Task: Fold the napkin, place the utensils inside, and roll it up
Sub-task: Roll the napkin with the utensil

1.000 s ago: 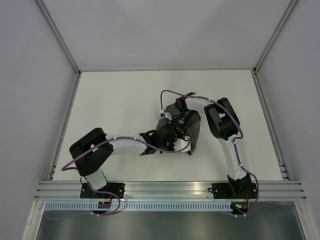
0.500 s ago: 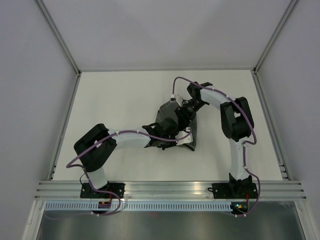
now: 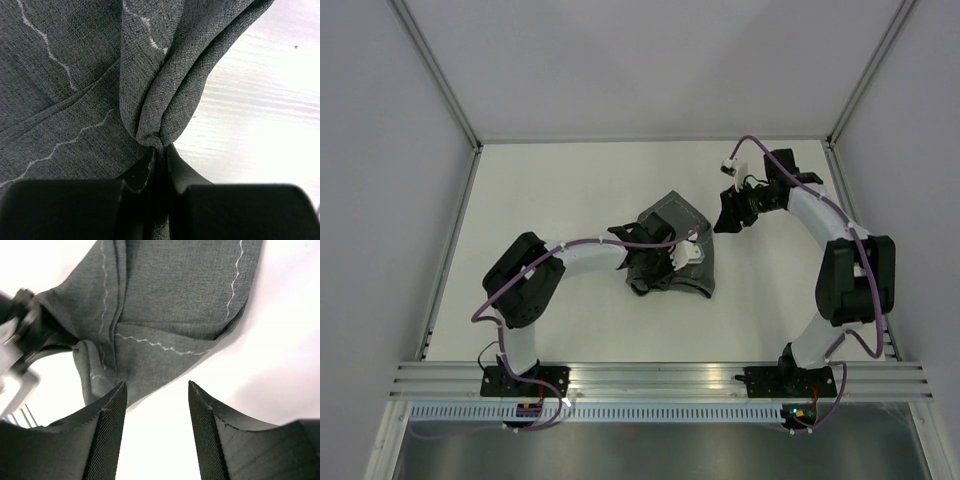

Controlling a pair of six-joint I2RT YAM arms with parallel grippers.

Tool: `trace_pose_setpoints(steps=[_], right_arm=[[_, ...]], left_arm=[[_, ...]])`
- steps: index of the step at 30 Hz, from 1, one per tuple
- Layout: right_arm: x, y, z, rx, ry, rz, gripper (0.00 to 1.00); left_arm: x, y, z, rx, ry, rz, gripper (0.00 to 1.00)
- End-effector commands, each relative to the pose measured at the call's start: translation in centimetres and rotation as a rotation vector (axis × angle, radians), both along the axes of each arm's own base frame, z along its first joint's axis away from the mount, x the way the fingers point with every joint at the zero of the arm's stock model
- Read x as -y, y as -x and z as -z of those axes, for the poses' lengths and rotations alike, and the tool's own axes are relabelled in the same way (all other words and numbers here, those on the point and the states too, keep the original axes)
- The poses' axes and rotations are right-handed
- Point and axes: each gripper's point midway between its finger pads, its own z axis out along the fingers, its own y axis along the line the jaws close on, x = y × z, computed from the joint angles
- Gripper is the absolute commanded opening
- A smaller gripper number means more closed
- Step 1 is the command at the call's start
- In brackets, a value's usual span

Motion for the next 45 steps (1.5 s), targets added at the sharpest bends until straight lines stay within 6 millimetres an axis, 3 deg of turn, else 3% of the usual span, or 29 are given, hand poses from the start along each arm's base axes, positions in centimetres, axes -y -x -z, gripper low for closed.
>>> trace_pose_setpoints(steps=[1,2,4,5,7,9,10,11,12,13,14,15,16,19,27,34,45], right_arm=[[-0.2,-0.2,-4.8,0.284,-0.015,-0.026,0.57],[-0.1,1.2,-3.8,0.281,-0.016,-0.039,0.59],[-0.3,2.4,-5.7,0.409,-0.029,-0.093,0.62],[-0.3,3.6,-4.6,0.403,-0.030,-0.111,0.62],[-0.8,4.7,-5.2,0.487,-0.012,-0.164,0.62],[-1.4,6.2,-4.1,0.490,0.008,-0.212,0.62],[-2.7,7.3,-4.3,0.518,0.012,-0.261,0.62],[-2.8,8.0,-3.0,0.513,0.050,-0.271,0.63],[-3.5,7.9,-3.0,0.553,0.064,-0.282,0.64],[-5.2,9.2,-3.1,0.589,0.064,-0.335,0.65],[-5.2,9.7,-1.7,0.586,0.107,-0.334,0.66],[-6.0,9.8,-1.7,0.623,0.113,-0.350,0.66],[-7.5,11.0,-1.5,0.644,0.114,-0.401,0.67],[-8.8,12.3,0.4,0.670,0.169,-0.463,0.69],[-9.9,12.4,2.9,0.740,0.249,-0.528,0.75],[-10.8,11.8,5.3,0.709,0.293,-0.567,0.75],[-11.7,11.0,7.4,0.643,0.303,-0.565,0.73]], left_arm=[[-0.1,1.5,-0.2,-0.218,0.025,-0.061,0.02],[-0.1,1.7,-0.2,-0.242,0.032,-0.056,0.02],[-0.3,1.6,0.0,-0.268,0.044,-0.065,0.02],[-0.2,1.8,-0.2,-0.302,0.066,-0.065,0.02],[-0.4,1.5,-0.2,-0.354,0.087,-0.091,0.02],[-0.5,1.5,-0.3,-0.408,0.112,-0.098,0.02],[-0.5,1.5,-0.2,-0.421,0.113,-0.100,0.02],[-0.3,1.4,-0.4,-0.431,0.125,-0.097,0.02],[-0.6,1.6,0.0,-0.452,0.112,-0.105,0.02],[-0.6,1.5,0.0,-0.463,0.112,-0.109,0.02],[-0.4,1.5,-0.3,-0.471,0.120,-0.105,0.02],[-0.4,1.4,-0.2,-0.484,0.123,-0.112,0.02],[-0.4,1.3,-0.2,-0.495,0.127,-0.115,0.02],[-0.2,1.2,-0.8,-0.542,0.157,-0.118,0.02],[-0.2,1.2,-0.7,-0.645,0.158,-0.126,0.02],[-0.4,1.3,-0.4,-0.677,0.143,-0.132,0.02],[-0.5,1.1,-0.1,-0.693,0.132,-0.140,0.02]])
